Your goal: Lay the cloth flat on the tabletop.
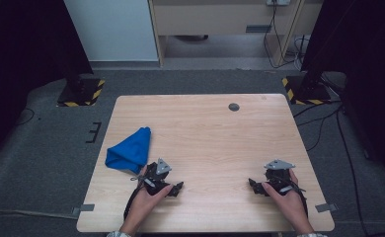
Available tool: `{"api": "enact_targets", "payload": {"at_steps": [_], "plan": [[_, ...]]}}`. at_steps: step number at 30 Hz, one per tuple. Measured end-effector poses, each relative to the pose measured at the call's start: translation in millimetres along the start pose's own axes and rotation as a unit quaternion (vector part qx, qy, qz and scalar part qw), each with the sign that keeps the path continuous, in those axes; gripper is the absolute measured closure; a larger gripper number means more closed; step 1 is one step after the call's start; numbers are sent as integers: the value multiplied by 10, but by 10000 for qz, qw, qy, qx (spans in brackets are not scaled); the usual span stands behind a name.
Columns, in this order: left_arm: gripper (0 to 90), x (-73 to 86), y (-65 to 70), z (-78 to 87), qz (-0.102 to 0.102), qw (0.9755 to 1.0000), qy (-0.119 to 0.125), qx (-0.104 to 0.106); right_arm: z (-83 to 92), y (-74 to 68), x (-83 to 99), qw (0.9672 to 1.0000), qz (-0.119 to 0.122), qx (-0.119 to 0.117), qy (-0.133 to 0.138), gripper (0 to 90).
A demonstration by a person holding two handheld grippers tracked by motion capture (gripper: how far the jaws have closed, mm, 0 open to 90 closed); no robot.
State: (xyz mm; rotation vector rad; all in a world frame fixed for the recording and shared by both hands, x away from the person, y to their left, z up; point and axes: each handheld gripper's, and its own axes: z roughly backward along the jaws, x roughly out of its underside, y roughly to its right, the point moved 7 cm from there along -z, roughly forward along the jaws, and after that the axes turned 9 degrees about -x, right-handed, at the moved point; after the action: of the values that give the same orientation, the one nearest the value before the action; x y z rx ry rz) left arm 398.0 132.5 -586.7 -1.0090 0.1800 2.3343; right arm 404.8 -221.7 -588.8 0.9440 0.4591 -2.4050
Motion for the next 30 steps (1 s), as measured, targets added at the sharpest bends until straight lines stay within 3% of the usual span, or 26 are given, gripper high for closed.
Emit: {"api": "enact_targets", "payload": {"at_steps": [5,12,19,26,30], "plan": [[23,1,-5,13,14,10000,40,31,0,1,0,10000,3,2,0,3],[37,-77,-46,116,33,9994,337,35,0,2,-1,10000,13,0,2,3],[53,-167,-204,289,184,9976,652,-113,0,1,0,10000,6,-2,-2,3],[55,-213,-369,411,269,9962,778,-285,0,1,-1,10000,4,2,0,2],[61,-217,-552,506,439,9941,899,-423,1,2,0,10000,14,-2,-5,3]]}}
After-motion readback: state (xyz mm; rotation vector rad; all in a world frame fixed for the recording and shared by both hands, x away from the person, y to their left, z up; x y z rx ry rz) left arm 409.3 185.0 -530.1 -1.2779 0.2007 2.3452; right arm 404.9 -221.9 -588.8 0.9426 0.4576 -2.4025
